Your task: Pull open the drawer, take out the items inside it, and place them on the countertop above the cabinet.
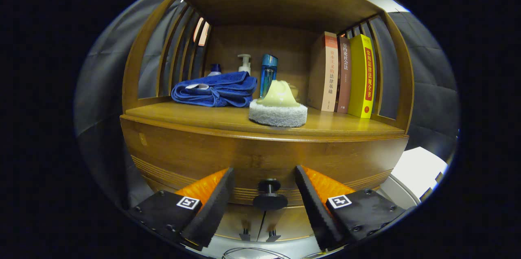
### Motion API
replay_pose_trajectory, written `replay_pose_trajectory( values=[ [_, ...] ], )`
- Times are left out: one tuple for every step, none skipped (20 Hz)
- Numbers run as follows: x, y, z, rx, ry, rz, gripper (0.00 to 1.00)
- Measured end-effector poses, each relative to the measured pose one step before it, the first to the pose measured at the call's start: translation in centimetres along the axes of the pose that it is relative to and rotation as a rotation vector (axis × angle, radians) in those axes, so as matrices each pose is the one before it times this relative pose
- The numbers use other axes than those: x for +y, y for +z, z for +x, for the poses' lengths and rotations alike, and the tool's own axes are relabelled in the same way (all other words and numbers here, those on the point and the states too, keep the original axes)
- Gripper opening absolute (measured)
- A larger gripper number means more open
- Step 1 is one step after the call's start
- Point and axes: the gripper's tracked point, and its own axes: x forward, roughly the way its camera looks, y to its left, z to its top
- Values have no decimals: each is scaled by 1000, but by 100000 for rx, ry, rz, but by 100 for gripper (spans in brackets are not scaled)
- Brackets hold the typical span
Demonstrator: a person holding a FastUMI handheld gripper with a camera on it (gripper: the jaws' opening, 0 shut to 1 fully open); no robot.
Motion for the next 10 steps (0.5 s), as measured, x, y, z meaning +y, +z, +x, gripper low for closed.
replay_pose_trajectory(
  values=[
    [-72, -153, -8, 322, 225, -845, 99],
    [137, -99, -476, 346, 412, 1152, 99],
    [150, 568, -489, -1247, 697, 1512, 99],
    [52, 807, -636, -1741, 23, -271, 99],
    [-328, 1001, -1053, -2016, -772, -1474, 99],
    [-115, 1145, -1043, -1800, -577, -1487, 99],
    [85, 1198, -1194, -1772, 73, -946, 99],
    [178, 1228, -1129, -1586, 377, 248, 99],
    [128, 1408, -1177, -1342, 535, 829, 99],
    [34, 1197, -1030, -1010, 369, 803, 99]
  ],
)
